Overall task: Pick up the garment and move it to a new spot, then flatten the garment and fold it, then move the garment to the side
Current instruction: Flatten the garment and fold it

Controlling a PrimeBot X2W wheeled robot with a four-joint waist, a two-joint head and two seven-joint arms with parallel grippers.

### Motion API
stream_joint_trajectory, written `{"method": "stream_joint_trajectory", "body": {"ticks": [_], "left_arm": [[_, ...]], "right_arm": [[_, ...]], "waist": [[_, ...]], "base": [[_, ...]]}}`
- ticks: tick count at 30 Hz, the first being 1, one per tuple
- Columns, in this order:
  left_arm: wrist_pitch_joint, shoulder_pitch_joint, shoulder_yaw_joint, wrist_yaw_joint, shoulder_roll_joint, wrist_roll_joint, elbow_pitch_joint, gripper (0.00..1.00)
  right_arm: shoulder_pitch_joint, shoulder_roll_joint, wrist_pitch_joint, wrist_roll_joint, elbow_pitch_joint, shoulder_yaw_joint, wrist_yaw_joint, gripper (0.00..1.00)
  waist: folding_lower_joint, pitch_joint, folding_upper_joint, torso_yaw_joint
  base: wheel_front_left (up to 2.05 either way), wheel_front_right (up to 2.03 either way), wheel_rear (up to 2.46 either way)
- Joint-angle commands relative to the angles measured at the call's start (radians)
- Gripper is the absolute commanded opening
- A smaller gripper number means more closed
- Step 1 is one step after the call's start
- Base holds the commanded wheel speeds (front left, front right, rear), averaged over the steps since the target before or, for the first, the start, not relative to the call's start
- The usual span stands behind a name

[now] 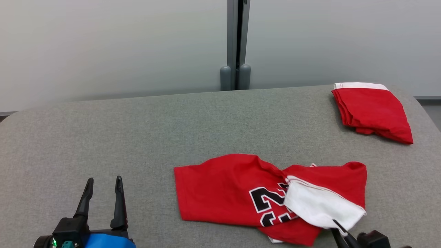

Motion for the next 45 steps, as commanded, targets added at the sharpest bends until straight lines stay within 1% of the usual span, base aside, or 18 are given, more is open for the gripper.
{"method": "stream_joint_trajectory", "body": {"ticks": [1,3,5,11,15,20,25,29,32,38,44,45], "left_arm": [[-0.003,0.001,0.001,-0.004,-0.001,-0.006,0.002,1.00],[-0.003,-0.001,0.000,-0.005,-0.001,-0.004,0.005,1.00],[-0.003,-0.002,0.003,-0.005,-0.001,-0.005,0.006,1.00],[-0.003,-0.001,-0.002,-0.005,-0.001,-0.007,0.011,1.00],[-0.003,-0.008,-0.002,-0.003,-0.001,-0.010,0.012,1.00],[-0.003,-0.016,-0.006,-0.002,-0.001,-0.011,0.009,1.00],[-0.003,-0.029,-0.009,-0.003,-0.001,-0.009,0.005,1.00],[-0.003,-0.039,-0.009,-0.004,-0.001,-0.005,0.005,1.00],[-0.003,-0.043,-0.011,-0.005,-0.001,-0.004,0.004,1.00],[-0.003,-0.069,-0.022,-0.007,-0.001,-0.006,0.009,1.00],[-0.003,-0.093,-0.036,-0.003,-0.001,-0.018,0.011,1.00],[-0.003,-0.093,-0.036,-0.003,-0.001,-0.018,0.011,1.00]], "right_arm": [[0.044,-0.016,0.025,0.018,-0.025,-0.014,-0.001,0.00],[0.068,-0.019,0.038,0.034,-0.055,-0.028,-0.001,0.00],[0.088,-0.012,0.045,0.056,-0.081,-0.038,-0.001,1.00],[0.095,-0.001,0.027,0.088,-0.159,-0.045,-0.001,1.00],[0.084,-0.012,0.022,0.091,-0.196,-0.055,-0.001,1.00],[0.042,0.006,0.020,0.092,-0.216,-0.049,-0.001,1.00],[-0.037,0.023,0.049,0.077,-0.191,-0.001,-0.001,1.00],[-0.144,0.021,0.087,0.060,-0.141,0.054,-0.001,1.00],[-0.243,0.013,0.127,0.056,-0.078,0.104,-0.001,1.00],[-0.440,-0.001,0.188,0.064,0.083,0.221,-0.001,1.00],[-0.604,-0.001,0.232,0.101,0.270,0.333,-0.001,1.00],[-0.604,-0.001,0.232,0.101,0.270,0.333,-0.001,1.00]], "waist": [[0.0000,0.003,-0.0002,-0.002],[0.0000,0.006,-0.0002,-0.005],[0.0000,0.008,-0.0002,-0.008],[0.0000,0.010,-0.0002,-0.010],[0.0000,0.010,-0.0002,-0.007],[0.0000,0.015,-0.0002,0.003],[0.0000,0.027,-0.0002,0.016],[0.0000,0.041,-0.0002,0.024],[0.0000,0.054,-0.0002,0.031],[0.0000,0.083,-0.0002,0.062],[0.0000,0.110,-0.0002,0.109],[0.0000,0.110,-0.0002,0.109]], "base": [[0.00,0.00,0.00],[0.00,0.00,0.00],[0.00,0.00,0.00],[0.00,0.00,0.00],[0.00,0.00,0.00],[0.00,0.00,0.00],[0.00,0.00,0.00],[0.00,0.00,0.00],[0.00,0.00,0.00],[0.00,0.00,0.00],[0.00,0.00,0.00],[0.00,0.00,0.00]]}}
